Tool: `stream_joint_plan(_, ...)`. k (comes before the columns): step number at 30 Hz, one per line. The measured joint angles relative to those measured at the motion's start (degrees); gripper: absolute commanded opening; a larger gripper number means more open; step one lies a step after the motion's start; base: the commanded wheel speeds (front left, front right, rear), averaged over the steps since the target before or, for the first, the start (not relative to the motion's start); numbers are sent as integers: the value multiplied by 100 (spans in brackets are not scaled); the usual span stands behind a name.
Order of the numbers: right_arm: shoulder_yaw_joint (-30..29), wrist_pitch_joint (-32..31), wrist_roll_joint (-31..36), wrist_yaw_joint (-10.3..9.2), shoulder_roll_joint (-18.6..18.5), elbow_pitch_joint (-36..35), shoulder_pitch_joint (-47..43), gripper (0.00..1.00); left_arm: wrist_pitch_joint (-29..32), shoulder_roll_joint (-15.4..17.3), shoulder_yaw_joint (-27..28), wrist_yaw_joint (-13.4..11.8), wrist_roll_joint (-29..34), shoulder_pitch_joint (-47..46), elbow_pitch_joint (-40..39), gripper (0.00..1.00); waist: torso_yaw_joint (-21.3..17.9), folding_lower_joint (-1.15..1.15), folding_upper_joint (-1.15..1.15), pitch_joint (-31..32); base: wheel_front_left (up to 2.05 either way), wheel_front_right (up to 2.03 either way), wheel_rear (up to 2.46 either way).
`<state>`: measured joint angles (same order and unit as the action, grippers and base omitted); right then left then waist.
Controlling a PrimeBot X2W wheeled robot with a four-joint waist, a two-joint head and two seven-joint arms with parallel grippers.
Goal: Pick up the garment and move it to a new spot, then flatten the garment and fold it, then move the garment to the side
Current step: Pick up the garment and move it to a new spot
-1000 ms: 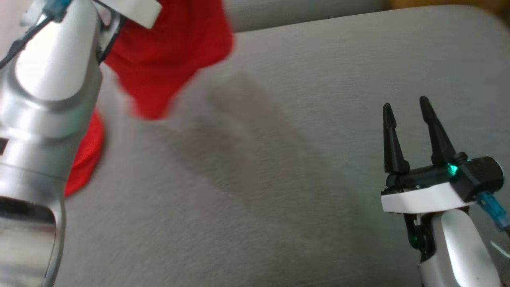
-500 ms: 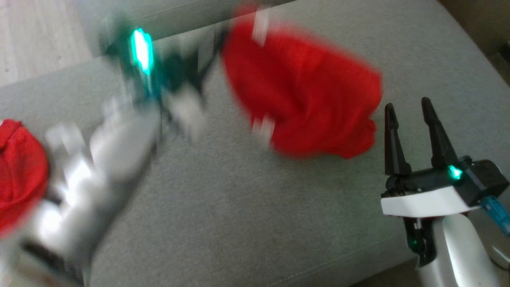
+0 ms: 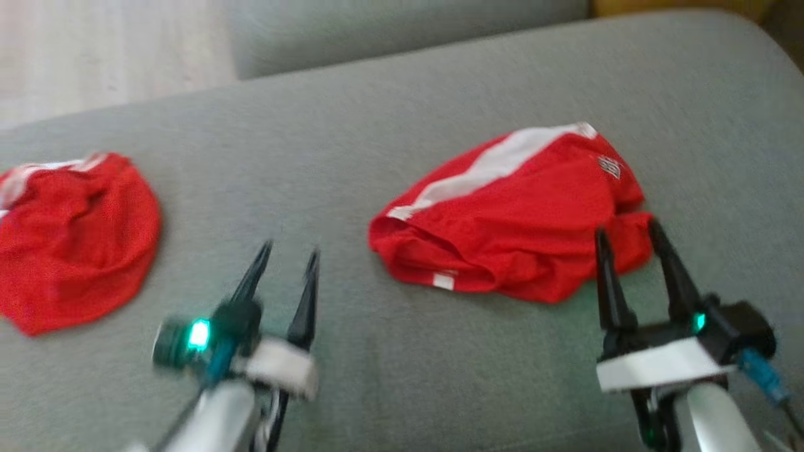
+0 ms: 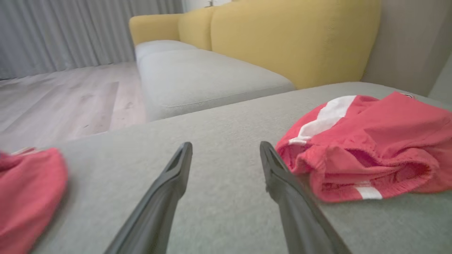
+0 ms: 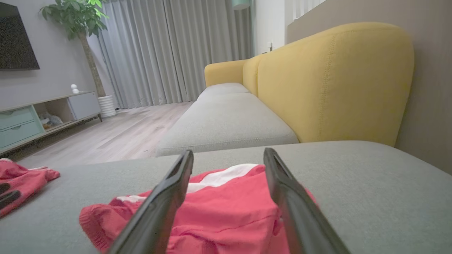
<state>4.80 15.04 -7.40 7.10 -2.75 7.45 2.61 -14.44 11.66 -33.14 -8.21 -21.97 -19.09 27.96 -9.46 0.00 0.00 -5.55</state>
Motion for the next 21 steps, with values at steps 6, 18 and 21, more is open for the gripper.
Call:
stream_joint_plan(6, -146, -16, 92, 0, 7, 400, -497, 100, -1, -412, 1154, -356, 456, 1538, -1160, 100, 505, -1, 0, 414, 0, 0, 0)
stream_joint_plan(18, -358, -25, 92, 0, 18, 758, -1113, 100, -1, -767, 2051, -112, 1046, 2875, -2116, 100, 1086, -1, 0, 1103, 0, 0, 0)
stream_joint_plan(21, -352, -26, 92, 0, 23, 809, -1261, 100, -1, -806, 2107, -56, 1166, 3060, -2103, 100, 1126, -1, 0, 1219, 0, 0, 0)
